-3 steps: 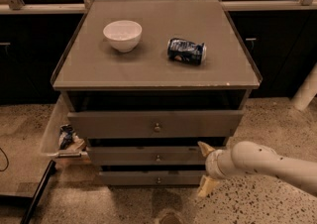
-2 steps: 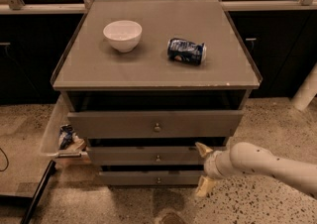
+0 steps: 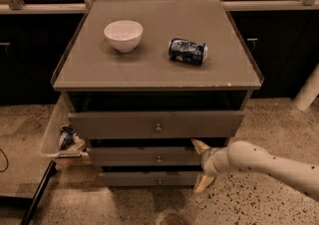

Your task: Open middle drawer

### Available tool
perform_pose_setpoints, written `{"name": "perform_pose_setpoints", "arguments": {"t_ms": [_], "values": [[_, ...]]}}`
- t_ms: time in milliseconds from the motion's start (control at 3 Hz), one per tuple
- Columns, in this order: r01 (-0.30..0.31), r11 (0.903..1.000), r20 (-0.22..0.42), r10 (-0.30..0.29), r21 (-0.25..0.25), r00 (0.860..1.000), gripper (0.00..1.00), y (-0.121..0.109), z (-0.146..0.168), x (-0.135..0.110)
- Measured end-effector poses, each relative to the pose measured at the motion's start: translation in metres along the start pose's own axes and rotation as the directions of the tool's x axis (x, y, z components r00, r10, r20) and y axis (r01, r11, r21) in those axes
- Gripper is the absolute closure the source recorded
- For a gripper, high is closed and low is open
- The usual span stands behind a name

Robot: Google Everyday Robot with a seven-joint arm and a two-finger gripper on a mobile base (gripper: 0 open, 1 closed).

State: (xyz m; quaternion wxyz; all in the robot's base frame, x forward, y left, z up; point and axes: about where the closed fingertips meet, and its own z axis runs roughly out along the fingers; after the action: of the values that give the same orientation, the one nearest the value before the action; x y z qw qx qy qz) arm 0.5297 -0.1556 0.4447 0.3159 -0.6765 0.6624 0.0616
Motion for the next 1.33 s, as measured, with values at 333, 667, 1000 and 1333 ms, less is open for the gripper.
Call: {"name": "perform_pose_setpoints", "arguments": {"t_ms": [333,667,1000,1333], "values": [[0.070,0.9975,0.022,-0.070,0.007,0.997,0.00,-0.020,0.011,-0.004],[0.069,0.9976,0.016,-0.069,0.005,0.997,0.00,-0.020,0.015,-0.003],[0.041,0.9991,0.014,-0.041,-0.012,0.999,0.00,-0.024,0.030,0.008],[0.009,0.9994,0.012,-0.008,-0.033,1.000,0.00,-0.032,0.047,0.022]]}}
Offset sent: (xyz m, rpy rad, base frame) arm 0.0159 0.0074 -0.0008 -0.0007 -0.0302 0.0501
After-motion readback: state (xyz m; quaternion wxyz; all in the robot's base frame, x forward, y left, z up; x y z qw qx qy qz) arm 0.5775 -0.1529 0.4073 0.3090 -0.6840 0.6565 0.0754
